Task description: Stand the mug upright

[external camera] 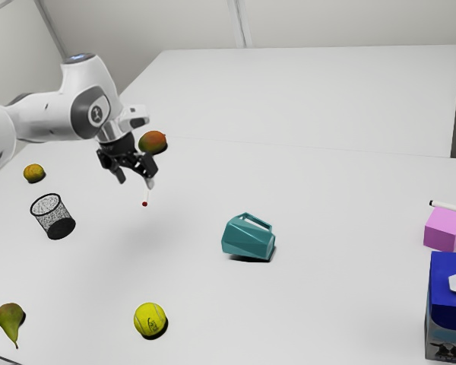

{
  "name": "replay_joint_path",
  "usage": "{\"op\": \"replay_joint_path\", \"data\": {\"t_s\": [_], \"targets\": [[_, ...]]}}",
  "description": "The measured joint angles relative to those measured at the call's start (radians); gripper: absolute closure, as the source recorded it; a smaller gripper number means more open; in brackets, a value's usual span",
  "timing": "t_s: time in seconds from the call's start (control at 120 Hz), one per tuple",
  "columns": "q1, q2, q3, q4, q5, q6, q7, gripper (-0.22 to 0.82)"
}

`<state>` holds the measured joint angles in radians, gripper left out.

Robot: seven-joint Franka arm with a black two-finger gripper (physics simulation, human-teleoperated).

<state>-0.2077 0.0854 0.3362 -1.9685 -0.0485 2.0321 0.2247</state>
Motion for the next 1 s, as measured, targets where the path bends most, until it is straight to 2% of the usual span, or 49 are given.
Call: {"op": "replay_joint_path", "data": {"t_s": [0.167,0.4,0.558,1.0], "targets": [[-0.034,-0.023,0.004,-0.016,-0.034,0.009,-0.006,0.00],[-0.174,-0.007,0.007,-0.058,-0.268,-0.014,-0.013,0.00],[-0.156,0.036,0.011,-0.067,-0.396,-0.039,-0.007,0.00],[-0.187,0.150,0.030,-0.066,-0.692,-0.061,0.088,0.00]]}}
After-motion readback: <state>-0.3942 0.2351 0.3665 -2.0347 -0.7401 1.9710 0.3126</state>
